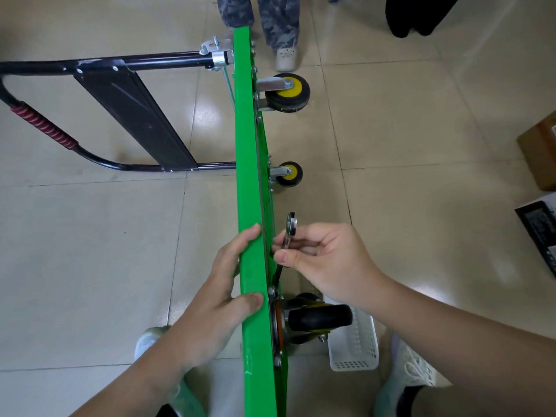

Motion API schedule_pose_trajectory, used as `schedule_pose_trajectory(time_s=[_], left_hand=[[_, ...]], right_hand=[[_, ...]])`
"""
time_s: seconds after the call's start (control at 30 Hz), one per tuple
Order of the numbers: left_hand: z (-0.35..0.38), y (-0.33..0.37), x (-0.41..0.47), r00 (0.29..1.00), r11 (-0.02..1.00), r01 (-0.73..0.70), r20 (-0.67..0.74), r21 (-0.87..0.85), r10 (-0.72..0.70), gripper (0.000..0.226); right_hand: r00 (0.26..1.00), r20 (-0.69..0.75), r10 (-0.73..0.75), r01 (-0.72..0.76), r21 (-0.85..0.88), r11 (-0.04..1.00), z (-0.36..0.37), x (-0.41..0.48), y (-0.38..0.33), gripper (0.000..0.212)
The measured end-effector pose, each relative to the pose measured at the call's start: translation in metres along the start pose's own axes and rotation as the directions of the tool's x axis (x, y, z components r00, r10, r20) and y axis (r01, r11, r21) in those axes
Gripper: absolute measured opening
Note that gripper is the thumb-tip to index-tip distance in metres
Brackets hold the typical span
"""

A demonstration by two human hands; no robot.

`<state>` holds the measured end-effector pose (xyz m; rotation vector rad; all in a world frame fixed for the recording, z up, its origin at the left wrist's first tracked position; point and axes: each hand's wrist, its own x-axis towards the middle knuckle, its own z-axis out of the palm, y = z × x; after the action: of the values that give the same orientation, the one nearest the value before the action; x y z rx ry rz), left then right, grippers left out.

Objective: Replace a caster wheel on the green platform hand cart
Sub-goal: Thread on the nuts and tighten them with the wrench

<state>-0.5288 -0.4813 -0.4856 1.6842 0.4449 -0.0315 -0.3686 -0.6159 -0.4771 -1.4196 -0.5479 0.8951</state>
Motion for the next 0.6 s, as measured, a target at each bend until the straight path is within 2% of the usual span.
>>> schedule_pose_trajectory(time_s=[0.17, 0.33, 0.43, 0.6], left_hand=[[0.001, 0.002, -0.001, 1.000, 1.000, 0.004, -0.018, 0.009, -0.004, 0.084], [0.003, 0.001, -0.005, 1.000, 1.000, 0.007, -0.020, -0.003, -0.007, 0.083], [0.001, 0.002, -0.004, 1.000, 1.000, 0.005, -0.021, 0.007, -0.005, 0.082], [0.002, 0.000, -0.007, 1.000, 1.000, 0.005, -0.024, 0.006, -0.004, 0.083]], right_hand=[[0.990, 0.070, -0.126, 0.127, -0.020, 0.992, 0.007, -0.013, 0.000, 0.033], [0.978, 0.042, -0.205, 0.206, -0.028, 0.978, 0.012, -0.020, 0.005, 0.037], [0.987, -0.003, -0.158, 0.158, -0.044, 0.986, 0.012, -0.012, 0.004, 0.034], [0.997, -0.059, 0.042, -0.046, -0.077, 0.996, 0.008, 0.018, 0.012, 0.028]])
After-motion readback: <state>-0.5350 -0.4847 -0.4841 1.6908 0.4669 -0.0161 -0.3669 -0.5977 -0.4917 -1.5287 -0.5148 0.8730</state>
